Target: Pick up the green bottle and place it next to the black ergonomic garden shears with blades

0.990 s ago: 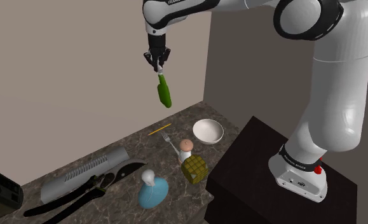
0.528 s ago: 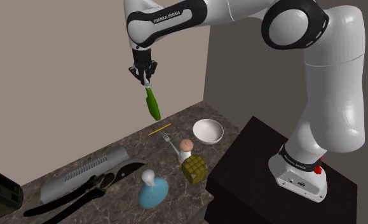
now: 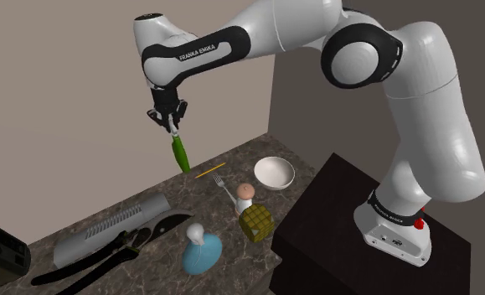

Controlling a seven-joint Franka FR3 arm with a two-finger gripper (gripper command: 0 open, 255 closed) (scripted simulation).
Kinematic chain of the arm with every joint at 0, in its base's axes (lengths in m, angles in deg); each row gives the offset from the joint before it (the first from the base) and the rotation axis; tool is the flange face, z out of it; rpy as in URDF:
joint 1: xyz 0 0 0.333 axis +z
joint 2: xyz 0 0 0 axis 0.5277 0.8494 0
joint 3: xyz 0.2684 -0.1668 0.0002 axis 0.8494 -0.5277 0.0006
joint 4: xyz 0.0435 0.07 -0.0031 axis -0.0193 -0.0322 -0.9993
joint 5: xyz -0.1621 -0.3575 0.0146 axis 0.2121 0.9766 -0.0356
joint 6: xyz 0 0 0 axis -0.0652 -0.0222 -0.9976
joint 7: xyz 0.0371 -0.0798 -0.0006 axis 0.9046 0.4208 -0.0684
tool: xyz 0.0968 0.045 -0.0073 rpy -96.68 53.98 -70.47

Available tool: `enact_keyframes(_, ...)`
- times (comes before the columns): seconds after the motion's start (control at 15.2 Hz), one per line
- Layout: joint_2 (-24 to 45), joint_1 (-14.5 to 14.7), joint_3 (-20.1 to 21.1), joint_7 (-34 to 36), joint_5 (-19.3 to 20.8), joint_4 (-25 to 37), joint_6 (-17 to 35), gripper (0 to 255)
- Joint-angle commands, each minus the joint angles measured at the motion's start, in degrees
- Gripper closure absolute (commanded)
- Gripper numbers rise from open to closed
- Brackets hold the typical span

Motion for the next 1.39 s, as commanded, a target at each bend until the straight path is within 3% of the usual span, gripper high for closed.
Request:
enact_keyframes(0.0,3.6,1.7,0.2,2.0,0.4,4.2,-0.5,255)
enact_keyframes(0.13,7.6,3.5,0.4,3.9,0.8,9.2,-1.5,255)
enact_keyframes(1.32,12.6,3.5,0.2,4.1,1.0,3.7,8.9,255)
